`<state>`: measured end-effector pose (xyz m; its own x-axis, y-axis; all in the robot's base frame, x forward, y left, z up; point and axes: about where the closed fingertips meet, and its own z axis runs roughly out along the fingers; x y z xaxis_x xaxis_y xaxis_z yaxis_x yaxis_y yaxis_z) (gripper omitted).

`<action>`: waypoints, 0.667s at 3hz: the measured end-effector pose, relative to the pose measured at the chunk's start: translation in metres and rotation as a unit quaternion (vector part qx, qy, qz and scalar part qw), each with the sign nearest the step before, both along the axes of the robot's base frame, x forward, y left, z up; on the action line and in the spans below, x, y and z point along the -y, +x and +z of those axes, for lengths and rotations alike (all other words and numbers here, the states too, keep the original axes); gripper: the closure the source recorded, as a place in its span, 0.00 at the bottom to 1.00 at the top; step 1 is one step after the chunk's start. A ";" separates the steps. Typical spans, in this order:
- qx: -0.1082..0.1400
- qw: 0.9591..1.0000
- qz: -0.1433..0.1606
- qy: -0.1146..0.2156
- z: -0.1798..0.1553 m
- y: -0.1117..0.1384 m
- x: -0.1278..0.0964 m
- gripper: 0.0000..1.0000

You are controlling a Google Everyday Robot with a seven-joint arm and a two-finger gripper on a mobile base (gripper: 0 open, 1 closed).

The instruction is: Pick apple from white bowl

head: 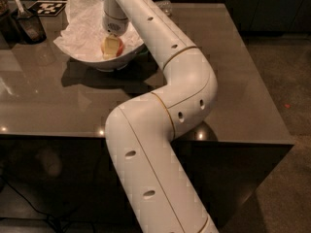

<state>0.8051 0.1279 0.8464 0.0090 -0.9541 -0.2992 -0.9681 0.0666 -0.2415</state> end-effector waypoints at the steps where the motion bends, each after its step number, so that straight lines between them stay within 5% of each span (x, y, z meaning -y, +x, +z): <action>1: 0.000 1.000 0.000 0.000 0.000 0.000 0.000 0.43; 2: 0.000 1.000 0.000 0.000 0.000 0.000 0.000 0.66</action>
Offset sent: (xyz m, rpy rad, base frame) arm 0.0000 0.0000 0.0000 0.0000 0.0000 0.0000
